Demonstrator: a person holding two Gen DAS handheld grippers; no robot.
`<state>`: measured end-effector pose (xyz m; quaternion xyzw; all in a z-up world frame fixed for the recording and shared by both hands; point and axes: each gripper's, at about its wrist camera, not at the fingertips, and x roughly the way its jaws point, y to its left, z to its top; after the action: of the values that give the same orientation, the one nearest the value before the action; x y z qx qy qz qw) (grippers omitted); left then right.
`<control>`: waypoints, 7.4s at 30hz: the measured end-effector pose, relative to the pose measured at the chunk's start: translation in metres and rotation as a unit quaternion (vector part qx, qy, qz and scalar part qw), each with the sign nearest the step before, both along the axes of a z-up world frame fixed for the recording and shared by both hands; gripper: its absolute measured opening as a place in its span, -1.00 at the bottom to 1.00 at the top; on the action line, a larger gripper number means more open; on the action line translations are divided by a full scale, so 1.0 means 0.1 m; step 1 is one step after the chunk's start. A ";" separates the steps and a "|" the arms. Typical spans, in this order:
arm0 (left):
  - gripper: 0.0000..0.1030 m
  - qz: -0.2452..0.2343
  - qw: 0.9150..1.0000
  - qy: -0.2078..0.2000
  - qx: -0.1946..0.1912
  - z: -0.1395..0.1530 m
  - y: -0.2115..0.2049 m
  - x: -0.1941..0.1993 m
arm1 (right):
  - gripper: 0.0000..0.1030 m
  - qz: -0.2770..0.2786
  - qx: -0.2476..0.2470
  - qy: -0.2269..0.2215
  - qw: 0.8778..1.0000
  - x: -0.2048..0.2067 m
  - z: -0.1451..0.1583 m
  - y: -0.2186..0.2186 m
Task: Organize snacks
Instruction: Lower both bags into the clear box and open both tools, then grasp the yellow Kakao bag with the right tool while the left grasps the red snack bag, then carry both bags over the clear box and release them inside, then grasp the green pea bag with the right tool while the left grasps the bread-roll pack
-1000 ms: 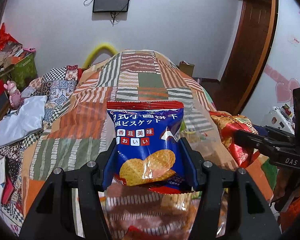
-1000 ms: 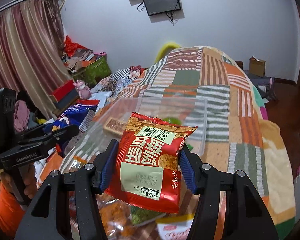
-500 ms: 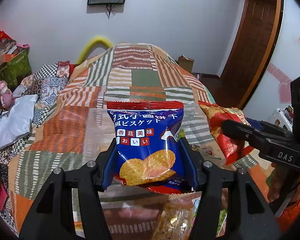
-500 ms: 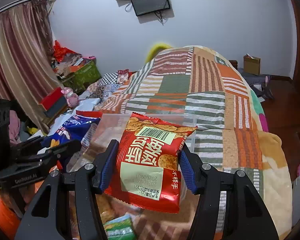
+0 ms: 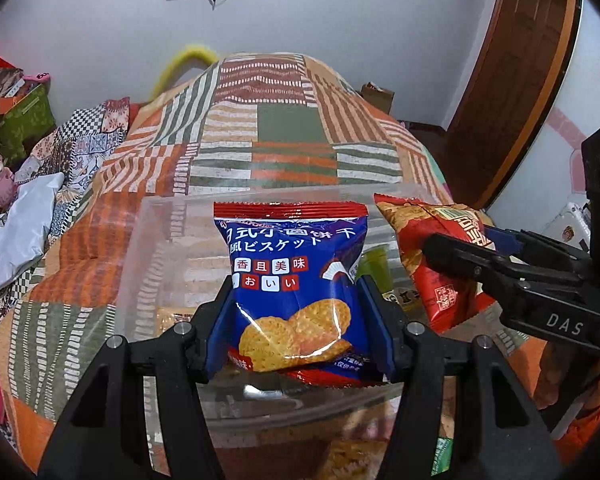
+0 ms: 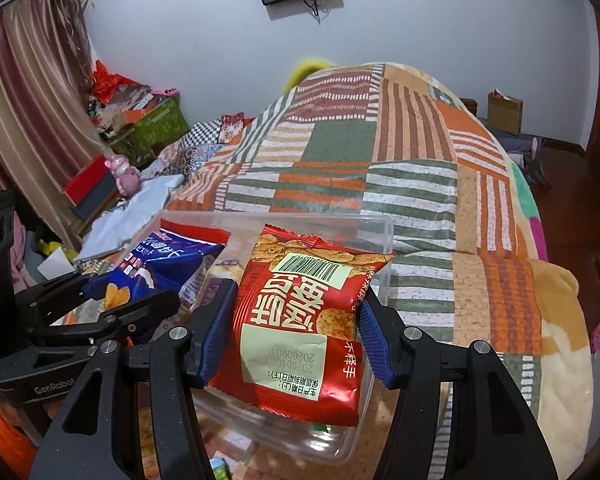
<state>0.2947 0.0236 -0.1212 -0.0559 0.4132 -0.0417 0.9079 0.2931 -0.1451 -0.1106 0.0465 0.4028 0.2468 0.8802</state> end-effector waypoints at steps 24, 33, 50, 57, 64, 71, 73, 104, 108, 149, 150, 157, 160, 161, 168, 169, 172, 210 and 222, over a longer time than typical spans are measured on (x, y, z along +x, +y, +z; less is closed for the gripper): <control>0.38 -0.019 1.000 -0.013 0.016 0.17 -0.16 -0.10 | 0.19 0.009 -0.014 -0.011 1.000 -0.15 0.09 -0.07; 0.56 -0.023 0.998 -0.042 0.028 0.44 -0.21 -0.52 | 0.50 0.012 -0.021 -0.059 0.998 -0.53 0.39 -0.17; 0.70 -0.022 0.999 -0.036 0.019 0.52 -0.19 -1.31 | 0.55 0.009 -0.026 -0.059 0.998 -1.23 0.46 -0.44; 0.71 -0.019 0.999 -0.006 0.026 0.30 -0.10 -1.55 | 0.56 0.005 -0.033 -0.031 0.999 -1.44 0.28 -0.57; 0.71 -0.006 0.999 0.043 0.021 -0.03 0.12 -1.81 | 0.56 0.008 -0.037 0.008 0.999 -1.54 -0.01 -0.61; 0.71 0.002 0.997 0.083 0.002 -0.31 0.33 -2.02 | 0.56 0.012 -0.039 0.041 0.998 -1.60 -0.24 -0.58; 0.72 0.002 0.996 0.088 -0.002 -0.36 0.38 -2.08 | 0.56 0.013 -0.042 0.048 0.998 -1.62 -0.29 -0.57; 0.50 0.037 0.998 0.048 0.008 -0.38 0.51 -2.04 | -0.03 0.018 -0.041 0.054 0.998 -1.58 -0.44 -0.62; 0.50 0.040 0.999 0.029 0.000 -0.24 0.52 -2.00 | -0.03 0.018 -0.037 0.033 0.999 -1.55 -0.29 -0.59; 0.50 0.025 0.998 -0.043 -0.033 0.40 0.46 -0.46 | -0.03 0.044 -0.006 -0.053 0.998 -0.46 0.32 0.14; 0.50 0.024 0.998 -0.042 -0.033 0.39 0.47 -0.40 | -0.03 0.045 -0.006 -0.051 0.998 -0.44 0.30 0.16; 0.50 0.021 0.998 -0.032 -0.043 0.28 0.49 -0.06 | -0.03 0.047 -0.010 -0.040 0.998 -0.22 0.19 0.29; 0.50 0.023 0.999 -0.028 -0.039 0.23 0.49 0.06 | -0.03 0.046 -0.011 -0.036 0.998 -0.15 0.15 0.33; 0.50 0.025 0.999 -0.026 -0.039 0.21 0.50 0.09 | -0.03 0.046 -0.011 -0.035 0.998 -0.13 0.14 0.34; 0.50 0.033 0.998 -0.012 -0.043 0.07 0.53 0.28 | -0.03 0.045 -0.011 -0.031 0.998 -0.03 0.09 0.42; 0.50 0.034 0.999 -0.010 -0.040 0.05 0.52 0.29 | -0.03 0.044 -0.012 -0.028 0.999 -0.02 0.08 0.43; 0.49 0.036 0.999 -0.006 -0.039 0.02 0.53 0.32 | -0.01 0.041 -0.017 -0.025 0.999 0.03 0.03 0.43; 0.53 -0.004 0.999 -0.025 -0.019 0.40 0.20 -0.70 | 0.32 0.045 -0.040 -0.052 0.997 -0.69 0.28 0.08; 0.53 -0.027 1.000 0.011 -0.003 0.12 0.00 -1.12 | 0.33 0.077 -0.072 -0.017 0.994 -1.06 -0.07 0.07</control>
<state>0.1826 0.0234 -0.1087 -0.0480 0.4244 -0.0667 0.9017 0.1873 -0.1386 -0.1179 -0.0520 0.4068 0.2851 0.8663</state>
